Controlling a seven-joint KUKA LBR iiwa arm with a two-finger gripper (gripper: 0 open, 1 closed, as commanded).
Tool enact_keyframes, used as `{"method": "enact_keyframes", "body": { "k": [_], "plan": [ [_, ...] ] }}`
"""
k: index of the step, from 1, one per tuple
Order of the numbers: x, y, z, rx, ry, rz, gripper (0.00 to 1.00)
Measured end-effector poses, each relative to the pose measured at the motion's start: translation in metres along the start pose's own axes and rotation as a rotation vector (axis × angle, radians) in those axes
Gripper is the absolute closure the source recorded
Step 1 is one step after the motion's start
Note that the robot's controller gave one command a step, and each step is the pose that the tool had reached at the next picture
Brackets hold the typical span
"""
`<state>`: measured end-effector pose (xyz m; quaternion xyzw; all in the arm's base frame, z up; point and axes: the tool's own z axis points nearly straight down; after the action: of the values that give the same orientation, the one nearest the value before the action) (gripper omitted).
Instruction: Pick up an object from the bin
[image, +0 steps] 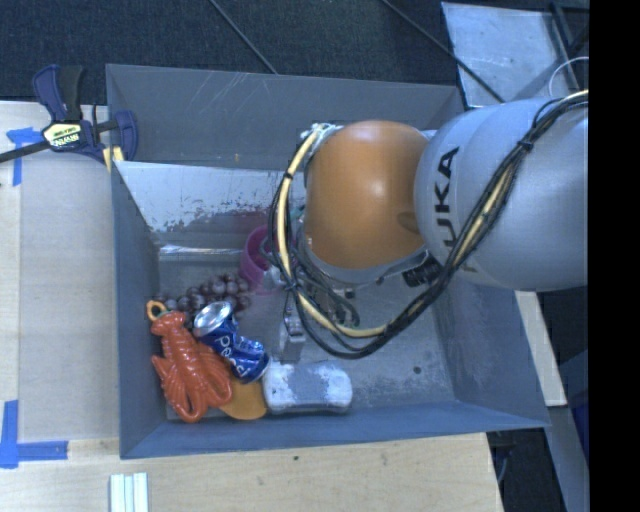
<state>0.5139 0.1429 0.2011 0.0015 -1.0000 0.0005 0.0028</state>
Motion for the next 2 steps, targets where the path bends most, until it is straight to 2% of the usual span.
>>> {"method": "enact_keyframes", "body": {
  "k": [1, 2],
  "plan": [
    [-0.002, -0.001, -0.004, -0.002, -0.008, 0.004, 0.00],
    [-0.035, 0.023, 0.087, -0.001, -0.009, -0.324, 0.00]
  ]
}}
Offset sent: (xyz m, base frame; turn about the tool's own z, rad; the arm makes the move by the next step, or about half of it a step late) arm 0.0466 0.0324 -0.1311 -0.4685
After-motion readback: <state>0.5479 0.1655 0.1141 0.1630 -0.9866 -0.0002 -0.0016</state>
